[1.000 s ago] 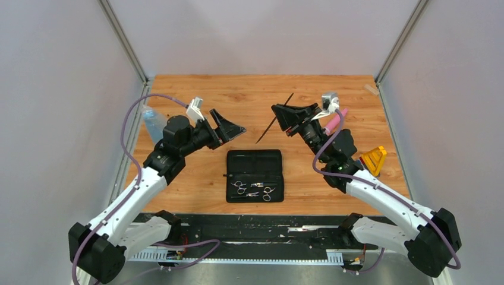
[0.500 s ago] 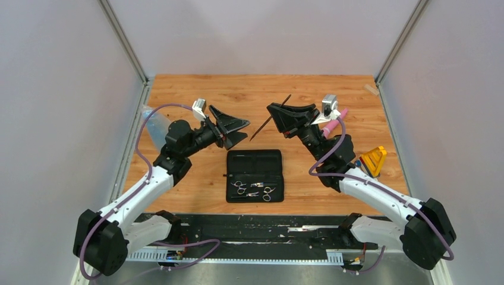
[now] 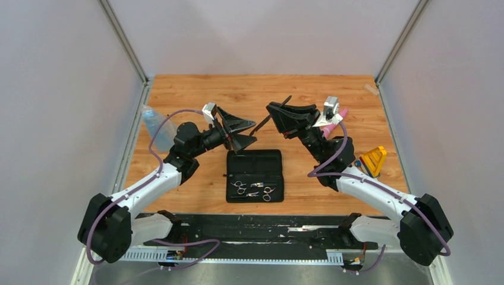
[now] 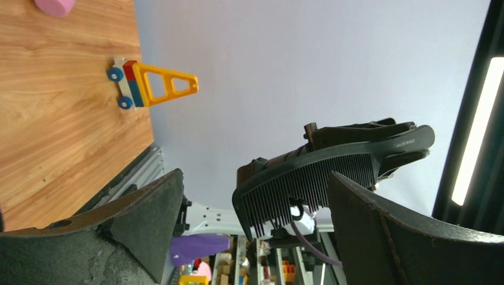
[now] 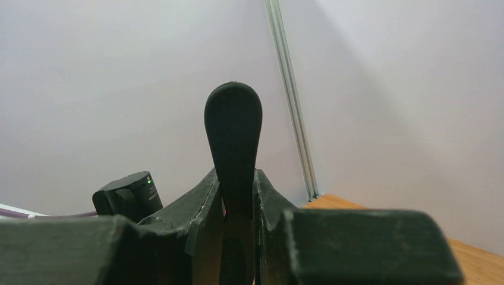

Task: Sort the hair-cutting tools

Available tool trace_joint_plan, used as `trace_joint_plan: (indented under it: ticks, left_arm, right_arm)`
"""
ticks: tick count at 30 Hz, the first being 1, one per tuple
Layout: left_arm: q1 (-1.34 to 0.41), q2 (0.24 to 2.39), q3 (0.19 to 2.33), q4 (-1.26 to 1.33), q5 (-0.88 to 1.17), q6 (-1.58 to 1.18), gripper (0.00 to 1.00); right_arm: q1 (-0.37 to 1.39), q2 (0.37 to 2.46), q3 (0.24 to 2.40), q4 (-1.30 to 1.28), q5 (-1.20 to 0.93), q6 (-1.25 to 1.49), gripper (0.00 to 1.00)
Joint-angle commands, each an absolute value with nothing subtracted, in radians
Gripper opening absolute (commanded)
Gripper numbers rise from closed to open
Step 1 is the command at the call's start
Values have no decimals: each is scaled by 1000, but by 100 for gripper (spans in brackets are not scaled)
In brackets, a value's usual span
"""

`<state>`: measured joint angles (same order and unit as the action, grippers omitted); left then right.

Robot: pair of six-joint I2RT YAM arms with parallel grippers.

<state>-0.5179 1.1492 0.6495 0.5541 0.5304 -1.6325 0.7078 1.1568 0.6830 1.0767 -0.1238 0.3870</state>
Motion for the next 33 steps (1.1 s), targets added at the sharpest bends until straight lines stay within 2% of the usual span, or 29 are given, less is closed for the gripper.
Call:
trace_joint_plan:
  ticks: [1, 11, 20, 23, 24, 27, 28, 31, 33]
  left_arm:
    - [-525, 1161, 646, 707, 543, -1723, 93]
    - [-534, 1183, 620, 877, 514, -1845, 60]
    - [-535, 1182, 576, 940, 472, -1877, 6]
    - [-535, 1181, 554, 966, 442, -1883, 0]
    - [-535, 1179, 544, 971, 435, -1882, 0]
    - [-534, 1173, 523, 984, 392, -1862, 0]
    - [-534, 1173, 511, 982, 384, -1857, 0]
    - [-533, 1178, 480, 985, 346, -1838, 0]
    - [-525, 1190, 456, 1005, 330, -1821, 0]
  right_arm:
    - [706, 1171, 673, 1198, -169, 381, 0]
    - [705, 1187, 632, 1272, -183, 386, 0]
    - [705, 1166, 588, 1278, -197, 350, 0]
    - [705, 1149, 572, 1259, -187, 337, 5]
    - [705, 1142, 566, 1247, -183, 332, 11]
    - [706, 1109, 550, 1176, -166, 324, 48]
    - [706, 1095, 544, 1145, -154, 320, 56]
    - [706, 1032, 510, 1065, -109, 309, 71]
    - [706, 987, 485, 1001, -75, 298, 75]
